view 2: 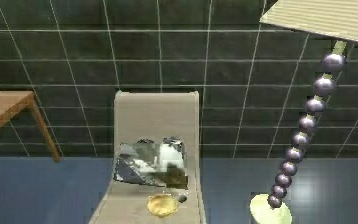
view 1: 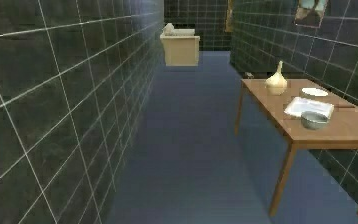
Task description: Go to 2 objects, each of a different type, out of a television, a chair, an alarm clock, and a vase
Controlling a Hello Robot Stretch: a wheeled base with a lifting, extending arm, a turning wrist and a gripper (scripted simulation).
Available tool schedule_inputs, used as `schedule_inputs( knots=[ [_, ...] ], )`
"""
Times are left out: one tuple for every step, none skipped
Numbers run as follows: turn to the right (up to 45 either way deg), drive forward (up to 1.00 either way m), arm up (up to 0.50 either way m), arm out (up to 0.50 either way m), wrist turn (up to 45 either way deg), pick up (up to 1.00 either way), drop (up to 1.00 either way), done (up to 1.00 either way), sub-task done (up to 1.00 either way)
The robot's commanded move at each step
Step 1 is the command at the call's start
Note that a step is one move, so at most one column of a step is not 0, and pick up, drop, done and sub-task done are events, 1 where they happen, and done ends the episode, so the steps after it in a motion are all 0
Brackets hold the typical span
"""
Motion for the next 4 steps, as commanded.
schedule_inputs(
  knots=[
    [0.0,0.55,0.0,0.0,0.0,0.0,0.0,0.0,0.0],
    [33.0,0.0,0.0,0.0,0.0,0.0,0.0,0.0,0.0],
    [0.0,0.45,0.0,0.0,0.0,0.0,0.0,0.0,0.0],
    [0.0,0.0,0.0,0.0,0.0,0.0,0.0,1.0,0.0]
  ],
)
